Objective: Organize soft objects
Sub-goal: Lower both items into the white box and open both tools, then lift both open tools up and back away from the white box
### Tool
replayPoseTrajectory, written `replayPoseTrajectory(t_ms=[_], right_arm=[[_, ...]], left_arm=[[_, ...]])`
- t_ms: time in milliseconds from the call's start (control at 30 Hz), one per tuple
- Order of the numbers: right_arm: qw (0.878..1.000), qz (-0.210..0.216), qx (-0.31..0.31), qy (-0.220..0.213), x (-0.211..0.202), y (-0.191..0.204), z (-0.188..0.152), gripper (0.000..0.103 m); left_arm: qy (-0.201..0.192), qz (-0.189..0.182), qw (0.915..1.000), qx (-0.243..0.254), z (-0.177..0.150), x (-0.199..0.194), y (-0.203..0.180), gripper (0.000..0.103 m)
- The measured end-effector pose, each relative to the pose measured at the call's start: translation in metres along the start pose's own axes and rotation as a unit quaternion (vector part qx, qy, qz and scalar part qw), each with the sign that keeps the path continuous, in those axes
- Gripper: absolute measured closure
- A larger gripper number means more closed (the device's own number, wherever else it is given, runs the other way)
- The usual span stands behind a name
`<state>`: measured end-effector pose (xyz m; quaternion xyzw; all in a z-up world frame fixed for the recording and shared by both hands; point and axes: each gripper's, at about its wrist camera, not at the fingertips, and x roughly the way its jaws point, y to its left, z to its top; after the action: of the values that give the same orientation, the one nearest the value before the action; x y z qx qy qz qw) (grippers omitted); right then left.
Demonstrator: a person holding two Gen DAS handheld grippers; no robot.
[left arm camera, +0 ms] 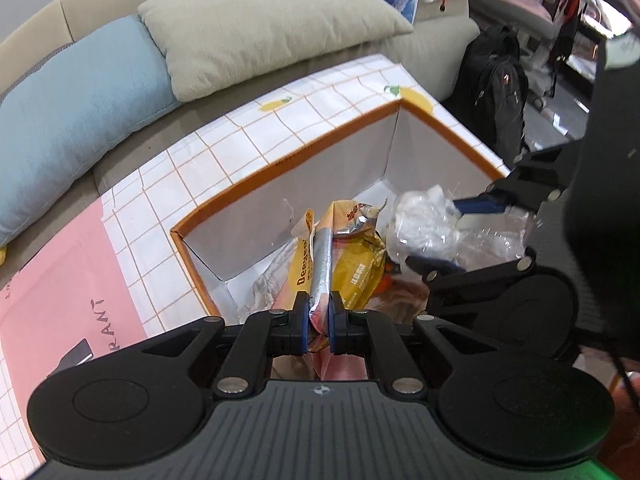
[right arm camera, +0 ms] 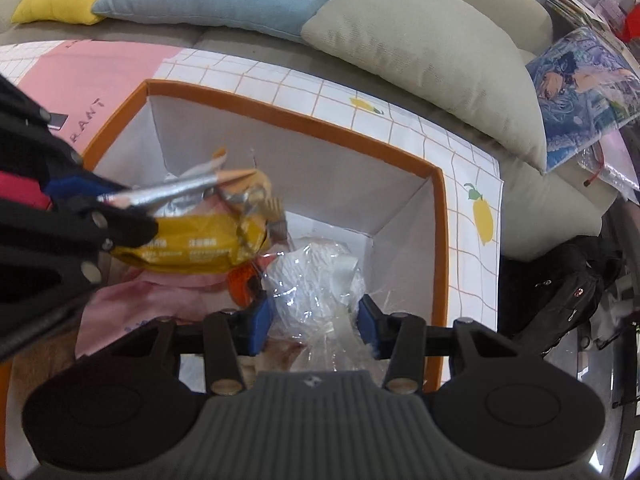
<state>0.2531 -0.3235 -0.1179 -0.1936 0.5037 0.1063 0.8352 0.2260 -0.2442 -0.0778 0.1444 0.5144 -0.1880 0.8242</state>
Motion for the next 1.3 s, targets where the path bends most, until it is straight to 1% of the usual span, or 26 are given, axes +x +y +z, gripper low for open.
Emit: replayPoseTrajectory(t_ms=[67,133,233,267,300,367,400,433,500,567,633,667,767,900,1000,1133,1300], right_arm=[[1.0,-0.003,-0.006,-0.001,0.002,0.002,-0.001,0.056],[1.0,-0.007,-0.017,-0.002,0.003,0.005,-0.002,0.052],[1.0,-0.012,-0.029,-0.002,0.003,0.009,-0.003,0.05],[0.999,-0.013,-0.031,-0.003,0.002,0.01,-0.004,0.05],[0.999,-0.012,-0.034,-0.004,0.0,0.01,-0.004,0.049],[0.999,-0.012,-0.039,-0.004,-0.002,0.011,-0.004,0.048],[0.999,-0.011,-0.041,-0.003,-0.004,0.011,-0.004,0.046],[0.999,-0.009,-0.043,-0.001,-0.006,0.011,-0.004,0.044],[0.999,-0.007,-0.049,-0.003,-0.011,0.012,-0.004,0.039],[0.998,-0.007,-0.055,-0.005,-0.016,0.013,-0.005,0.034],[0.998,-0.007,-0.056,-0.009,-0.024,0.013,-0.005,0.028],[0.998,-0.007,-0.057,-0.011,-0.028,0.013,-0.006,0.027],[0.998,-0.013,-0.056,-0.014,-0.04,0.015,-0.008,0.02],[0.998,-0.016,-0.055,-0.015,-0.056,0.018,-0.013,0.017],[0.998,-0.015,-0.049,-0.019,-0.071,0.019,-0.016,0.017],[0.999,-0.013,-0.035,-0.032,-0.095,0.023,-0.024,0.016],[0.998,-0.01,0.001,-0.059,-0.124,0.033,-0.036,0.016]], left_arm=[[0.003,0.007,1.0,0.006,0.0,0.005,-0.003,0.093],[0.007,0.012,0.9999,0.007,-0.001,0.009,-0.003,0.093],[0.01,0.01,0.9999,0.001,-0.001,0.011,-0.001,0.092],[0.009,0.009,0.9999,0.002,-0.001,0.01,-0.001,0.09],[0.006,0.009,0.9999,0.003,-0.001,0.008,-0.001,0.086],[-0.006,0.012,0.9999,0.009,-0.001,0.003,-0.001,0.084],[-0.012,0.015,0.9998,0.011,0.0,0.0,-0.002,0.08],[-0.018,0.016,0.9997,0.011,0.001,-0.004,-0.002,0.078],[-0.03,0.014,0.9994,0.01,0.002,-0.012,-0.001,0.067],[-0.039,0.016,0.9991,0.008,0.003,-0.019,0.0,0.059],[-0.047,0.018,0.9987,0.008,0.003,-0.027,0.001,0.055],[-0.051,0.017,0.9985,0.008,0.002,-0.031,0.0,0.053],[-0.06,0.018,0.998,0.008,0.0,-0.041,-0.001,0.044],[-0.071,0.024,0.9971,0.016,-0.006,-0.055,-0.004,0.043],[-0.09,0.029,0.9954,0.013,-0.013,-0.073,-0.004,0.043],[-0.119,0.027,0.9924,0.015,-0.032,-0.101,-0.004,0.043],[-0.158,0.034,0.9868,0.015,-0.062,-0.134,-0.003,0.043]])
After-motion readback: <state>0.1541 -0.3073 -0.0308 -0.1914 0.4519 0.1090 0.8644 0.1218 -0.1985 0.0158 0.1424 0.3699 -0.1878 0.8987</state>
